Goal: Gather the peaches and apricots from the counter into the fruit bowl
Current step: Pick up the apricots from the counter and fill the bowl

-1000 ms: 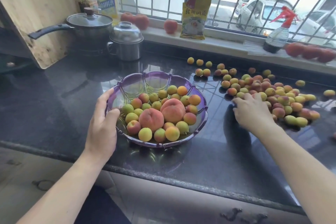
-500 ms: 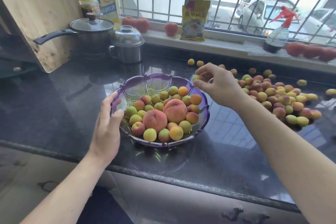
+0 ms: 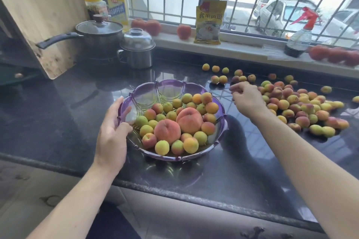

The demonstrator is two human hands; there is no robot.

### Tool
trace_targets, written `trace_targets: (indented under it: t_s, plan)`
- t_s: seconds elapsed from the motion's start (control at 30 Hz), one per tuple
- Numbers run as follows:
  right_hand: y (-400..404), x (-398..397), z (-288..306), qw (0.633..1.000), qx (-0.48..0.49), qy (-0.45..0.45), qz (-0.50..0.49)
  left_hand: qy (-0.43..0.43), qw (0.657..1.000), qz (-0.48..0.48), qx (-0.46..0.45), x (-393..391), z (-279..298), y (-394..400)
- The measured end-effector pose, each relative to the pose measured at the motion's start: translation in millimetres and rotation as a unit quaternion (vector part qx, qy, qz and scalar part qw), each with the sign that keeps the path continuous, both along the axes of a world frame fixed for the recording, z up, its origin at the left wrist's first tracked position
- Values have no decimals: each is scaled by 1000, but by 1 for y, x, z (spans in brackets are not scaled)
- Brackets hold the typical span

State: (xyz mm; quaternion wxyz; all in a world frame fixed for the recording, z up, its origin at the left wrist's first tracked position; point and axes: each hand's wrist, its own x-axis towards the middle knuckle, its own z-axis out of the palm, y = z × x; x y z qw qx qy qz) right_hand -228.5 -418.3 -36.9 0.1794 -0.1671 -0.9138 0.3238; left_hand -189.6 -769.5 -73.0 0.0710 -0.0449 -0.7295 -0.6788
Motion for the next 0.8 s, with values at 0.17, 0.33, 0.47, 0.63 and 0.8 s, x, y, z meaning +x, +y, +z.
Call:
trace_targets:
  t_s: [0.17,0.33,0.47,0.63,0.8]
  plan:
    - [0,-22,-25,998,24,-59,14,72,987,139,23,12,-7,-3]
    - [-10,-70,-31,994,81,-70,31,74,971,214,79,3,-15,-8]
    - [-4,-111,-33,969,193,-143,57,39,976,192,93,-11,-21,-14]
    - [-4,-129,-33,934,312,-168,40,20,982,177,61,-5,-9,-6]
    - [-9,-98,-26,973,193,-95,79,4,986,167,7,-1,-5,-2]
